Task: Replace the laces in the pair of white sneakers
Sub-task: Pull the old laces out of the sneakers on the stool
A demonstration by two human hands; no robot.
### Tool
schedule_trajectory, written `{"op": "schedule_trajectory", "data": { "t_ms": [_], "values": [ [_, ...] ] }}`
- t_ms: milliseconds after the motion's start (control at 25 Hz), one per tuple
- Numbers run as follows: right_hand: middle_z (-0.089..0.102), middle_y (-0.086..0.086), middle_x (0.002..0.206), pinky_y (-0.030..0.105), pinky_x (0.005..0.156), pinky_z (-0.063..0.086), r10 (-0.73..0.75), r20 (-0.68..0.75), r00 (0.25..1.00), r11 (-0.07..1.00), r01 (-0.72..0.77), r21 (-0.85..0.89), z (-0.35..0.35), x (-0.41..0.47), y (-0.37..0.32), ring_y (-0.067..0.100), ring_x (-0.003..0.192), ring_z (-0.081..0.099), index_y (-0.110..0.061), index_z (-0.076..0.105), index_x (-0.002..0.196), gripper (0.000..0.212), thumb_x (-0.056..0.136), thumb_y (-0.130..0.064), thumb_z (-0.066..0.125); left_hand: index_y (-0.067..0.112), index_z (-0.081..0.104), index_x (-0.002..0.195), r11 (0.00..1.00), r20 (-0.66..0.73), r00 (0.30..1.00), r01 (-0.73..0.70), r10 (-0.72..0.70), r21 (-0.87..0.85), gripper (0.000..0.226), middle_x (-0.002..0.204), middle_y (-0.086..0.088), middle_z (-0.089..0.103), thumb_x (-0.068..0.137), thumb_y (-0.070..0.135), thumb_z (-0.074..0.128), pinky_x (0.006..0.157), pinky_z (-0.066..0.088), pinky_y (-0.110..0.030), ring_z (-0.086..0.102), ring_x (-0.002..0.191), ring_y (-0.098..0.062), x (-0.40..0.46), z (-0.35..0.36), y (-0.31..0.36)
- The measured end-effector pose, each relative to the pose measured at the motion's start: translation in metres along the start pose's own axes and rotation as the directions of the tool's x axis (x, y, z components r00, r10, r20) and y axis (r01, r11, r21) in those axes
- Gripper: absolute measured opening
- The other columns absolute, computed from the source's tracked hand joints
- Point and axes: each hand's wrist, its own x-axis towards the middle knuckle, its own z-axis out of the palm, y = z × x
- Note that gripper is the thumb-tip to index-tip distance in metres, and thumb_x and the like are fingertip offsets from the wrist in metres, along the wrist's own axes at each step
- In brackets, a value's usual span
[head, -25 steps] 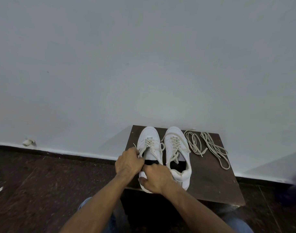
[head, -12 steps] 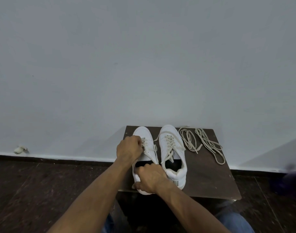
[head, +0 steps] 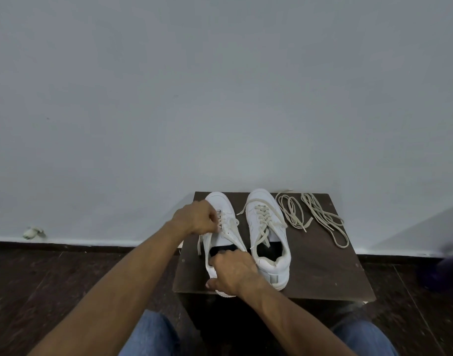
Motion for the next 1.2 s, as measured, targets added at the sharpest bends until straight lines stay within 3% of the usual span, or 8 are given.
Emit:
{"op": "schedule_trajectory", "data": {
  "t_ms": [160,280,360,480,640,920,1080,1200],
  "values": [
    [0.062,0.012,0.121,0.04,0.088,0.045,0.031,0.035,0.999,1.0,-0.031,-0.003,-0.002,0.0,-0.002,0.033,0.11,0.058,-0.013,0.057,0.124,0.055,0.085,-0.052,0.062,0.007,0.067,0.086,0.886,-0.131,0.984,0.051,-0.125,-0.461,0.014,0.081,-0.006,0.067,0.084,0.008,0.053,0.054,0.051,-0.027,0.067,0.067,-0.019,-0.006,-0.005,0.016],
    [0.061,0.013,0.121,0.04,0.088,0.045,0.027,0.046,0.999,1.0,-0.027,0.004,-0.006,0.0,-0.002,0.034,0.11,0.058,-0.012,0.056,0.122,0.054,0.086,-0.051,0.063,0.002,0.058,0.087,-0.141,0.098,0.929,0.05,-0.358,-0.989,0.015,0.083,-0.011,0.064,0.094,0.002,0.044,0.043,0.05,-0.019,0.068,0.052,-0.014,-0.016,-0.004,-0.002],
    [0.062,0.013,0.12,0.04,0.086,0.045,0.025,0.041,0.999,1.0,-0.025,0.003,-0.007,0.0,-0.002,0.034,0.109,0.058,-0.011,0.057,0.119,0.052,0.086,-0.05,0.063,0.004,0.055,0.091,-0.388,0.184,0.911,0.03,-0.368,-0.921,0.015,0.09,-0.011,0.068,0.097,0.007,0.041,0.047,0.053,-0.02,0.069,0.053,-0.015,-0.021,0.008,-0.011],
    [0.061,0.013,0.121,0.04,0.088,0.045,0.032,0.05,0.998,0.999,-0.032,0.011,-0.009,0.0,-0.003,0.034,0.11,0.057,-0.011,0.056,0.12,0.052,0.086,-0.05,0.063,0.005,0.058,0.095,0.221,0.034,0.933,0.12,-0.358,-0.968,0.021,0.065,-0.006,0.065,0.096,0.025,0.053,0.04,0.041,-0.02,0.056,0.038,-0.014,-0.021,0.014,-0.006],
    [0.062,0.013,0.121,0.04,0.087,0.045,0.03,0.051,0.998,0.999,-0.031,0.012,-0.009,0.001,-0.003,0.033,0.11,0.058,-0.012,0.057,0.121,0.052,0.086,-0.049,0.063,0.029,0.068,0.092,0.995,-0.071,0.995,0.064,-0.069,-0.071,0.029,0.099,0.007,0.063,0.077,0.053,0.069,0.068,0.049,-0.029,0.064,0.073,-0.015,-0.017,0.003,0.001],
    [0.062,0.013,0.12,0.039,0.085,0.045,0.04,0.025,0.999,0.999,-0.04,0.026,-0.008,-0.002,-0.004,0.034,0.11,0.058,-0.009,0.057,0.117,0.049,0.086,-0.046,0.063,0.013,0.059,0.112,0.858,-0.191,0.974,-0.01,0.126,0.514,0.024,0.115,-0.004,0.06,0.092,0.019,0.048,0.07,0.04,-0.033,0.063,0.1,-0.027,-0.021,0.014,0.039],
    [0.061,0.014,0.12,0.04,0.086,0.045,0.042,0.029,0.999,0.999,-0.042,0.021,-0.008,-0.001,-0.004,0.034,0.109,0.058,-0.01,0.057,0.119,0.05,0.085,-0.047,0.063,0.015,0.063,0.098,0.938,-0.399,0.877,0.142,-0.267,-0.316,0.019,0.105,-0.003,0.063,0.088,0.015,0.047,0.073,0.048,-0.033,0.064,0.092,-0.028,-0.014,-0.003,0.019],
    [0.06,0.013,0.121,0.04,0.088,0.045,0.035,0.036,0.999,0.999,-0.036,0.027,-0.005,0.001,-0.003,0.034,0.11,0.057,-0.011,0.056,0.12,0.051,0.085,-0.049,0.063,0.006,0.06,0.101,0.118,-0.128,0.734,-0.066,-0.667,-0.991,0.022,0.075,-0.007,0.062,0.096,0.007,0.039,0.042,0.042,-0.02,0.061,0.054,-0.016,-0.016,-0.036,-0.007]
  ]
}}
